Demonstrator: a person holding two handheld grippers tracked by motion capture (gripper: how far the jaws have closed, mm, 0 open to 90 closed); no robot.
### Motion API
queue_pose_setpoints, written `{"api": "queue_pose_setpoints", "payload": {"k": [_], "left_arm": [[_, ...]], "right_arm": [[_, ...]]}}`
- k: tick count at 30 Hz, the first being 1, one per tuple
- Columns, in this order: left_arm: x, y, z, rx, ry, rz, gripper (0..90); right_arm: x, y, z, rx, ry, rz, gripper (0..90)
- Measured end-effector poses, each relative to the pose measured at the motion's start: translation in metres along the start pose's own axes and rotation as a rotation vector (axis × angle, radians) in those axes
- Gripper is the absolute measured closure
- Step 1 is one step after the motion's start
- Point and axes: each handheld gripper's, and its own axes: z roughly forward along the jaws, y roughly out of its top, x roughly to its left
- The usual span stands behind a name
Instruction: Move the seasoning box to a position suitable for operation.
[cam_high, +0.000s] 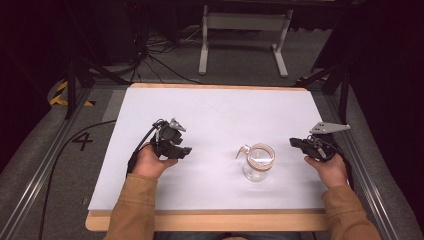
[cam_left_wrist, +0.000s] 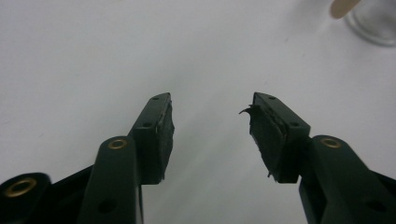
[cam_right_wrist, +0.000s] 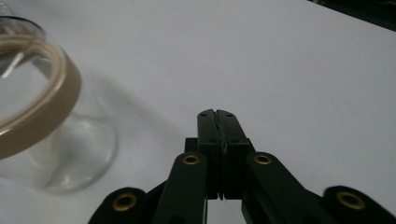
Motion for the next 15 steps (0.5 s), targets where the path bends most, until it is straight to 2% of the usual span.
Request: {"api": "queue_pose_setpoints", "payload": {"k": [2,4,5,7,8,9,11,15], "left_arm": [[0.001,0.001,-0.005,-0.055,-0.048,-0.019,47.8],[0.000,0.002,-0.012,-0.095,-0.081,-0.063,46.1],[0.000,0.002,-0.012,-0.095,-0.081,-0.063,43.9],[-0.001,0.003,-0.012,-0.091,-0.085,-0.063,43.4],[-0.003,0.003,-0.012,-0.094,-0.085,-0.074,43.4],[-0.005,0.004,-0.011,-0.081,-0.085,-0.063,42.7],[-0.008,0.005,-0.008,-0.072,-0.074,-0.052,41.1],[-0.013,0.006,-0.005,-0.055,-0.062,-0.041,39.3]], "right_arm": [[0.004,0.002,0.002,0.016,0.016,-0.013,89.3],[0.006,0.002,0.006,0.041,0.031,-0.015,89.3],[0.006,0.002,0.006,0.041,0.031,-0.015,89.3],[0.008,0.001,0.011,0.066,0.064,-0.013,89.2],[0.008,0.001,0.011,0.066,0.064,-0.013,89.2],[0.010,0.001,0.013,0.064,0.077,-0.013,89.2],[0.016,0.001,0.017,0.077,0.099,-0.030,88.8],[0.026,0.002,0.030,0.127,0.106,-0.069,86.7]]}}
